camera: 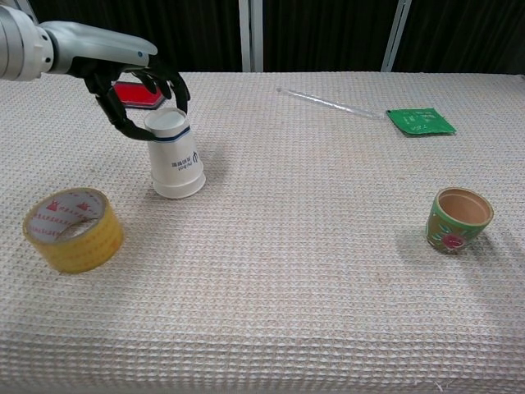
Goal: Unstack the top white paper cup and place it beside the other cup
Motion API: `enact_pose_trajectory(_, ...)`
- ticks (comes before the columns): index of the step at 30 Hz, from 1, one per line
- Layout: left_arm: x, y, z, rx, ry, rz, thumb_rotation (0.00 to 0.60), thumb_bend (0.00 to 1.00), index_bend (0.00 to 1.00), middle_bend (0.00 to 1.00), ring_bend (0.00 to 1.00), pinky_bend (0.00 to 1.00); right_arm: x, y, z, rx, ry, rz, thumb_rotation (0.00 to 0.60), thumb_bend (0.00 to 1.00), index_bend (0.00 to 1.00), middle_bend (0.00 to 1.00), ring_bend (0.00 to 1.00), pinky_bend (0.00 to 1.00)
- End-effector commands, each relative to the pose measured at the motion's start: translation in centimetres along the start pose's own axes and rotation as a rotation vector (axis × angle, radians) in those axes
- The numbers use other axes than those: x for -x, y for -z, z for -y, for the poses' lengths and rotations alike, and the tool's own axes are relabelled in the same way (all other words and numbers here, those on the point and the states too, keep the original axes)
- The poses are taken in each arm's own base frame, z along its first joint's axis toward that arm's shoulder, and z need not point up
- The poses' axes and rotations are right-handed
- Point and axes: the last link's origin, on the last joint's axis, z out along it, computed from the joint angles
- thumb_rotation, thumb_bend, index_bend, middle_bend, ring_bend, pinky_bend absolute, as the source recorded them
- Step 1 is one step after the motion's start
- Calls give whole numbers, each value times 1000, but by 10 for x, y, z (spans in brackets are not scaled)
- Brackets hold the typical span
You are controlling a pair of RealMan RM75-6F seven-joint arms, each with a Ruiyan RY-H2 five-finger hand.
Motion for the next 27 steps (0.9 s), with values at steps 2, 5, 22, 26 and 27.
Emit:
enact_pose_trajectory(2, -1, -1, -1, 1, 0, -10, 600, 316, 380, 124, 149, 146, 0, 0, -1, 2, -1, 1, 600, 156, 158, 122, 0, 71)
enact_pose_trajectory(5, -3, 0, -2, 1, 5, -23, 600, 343, 410, 124, 149, 146, 0, 0, -2, 5, -1, 2, 600, 156, 158, 122, 0, 72)
enact_pose_trajectory(22, -70, 64, 12, 5, 134, -300, 600, 340, 403, 124, 149, 146, -5, 2, -3, 1, -2, -15, 600, 155, 158, 122, 0, 71)
enact_pose_trajectory(26, -77, 57, 21, -6, 193, -336, 600, 341, 408, 124, 149, 145, -5, 3, -5, 5, -5, -17, 600, 155, 158, 122, 0, 71)
enact_pose_trajectory(27, -76, 53, 22, -10, 195, -327, 600, 341, 409, 124, 149, 146, -5, 4, -5, 7, -5, -17, 600, 155, 158, 122, 0, 72)
